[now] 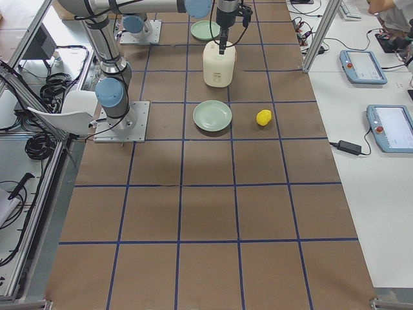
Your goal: Press rice cooker button
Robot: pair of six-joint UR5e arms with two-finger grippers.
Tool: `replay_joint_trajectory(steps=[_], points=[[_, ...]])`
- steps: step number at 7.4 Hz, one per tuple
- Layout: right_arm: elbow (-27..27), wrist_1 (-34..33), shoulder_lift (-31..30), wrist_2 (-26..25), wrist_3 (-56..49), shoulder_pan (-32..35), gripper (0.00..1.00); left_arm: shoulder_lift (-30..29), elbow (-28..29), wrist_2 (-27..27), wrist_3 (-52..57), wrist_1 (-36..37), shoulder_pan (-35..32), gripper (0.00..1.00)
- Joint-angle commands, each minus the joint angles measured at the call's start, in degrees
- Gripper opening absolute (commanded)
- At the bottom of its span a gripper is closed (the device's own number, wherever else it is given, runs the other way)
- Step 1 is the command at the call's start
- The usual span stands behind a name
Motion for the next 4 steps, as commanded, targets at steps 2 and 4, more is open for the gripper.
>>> replay_joint_trajectory(steps=[2, 4], points=[[-0.5, -0.1, -0.3, 0.6, 0.1, 0.1, 0.19, 0.0, 0.0, 0.0, 0.0, 0.0, 0.0, 1.0], [-1.6, -0.1, 0.0, 3.0, 0.2, 1.0, 0.13, 0.0, 0.0, 0.0, 0.0, 0.0, 0.0, 1.0]])
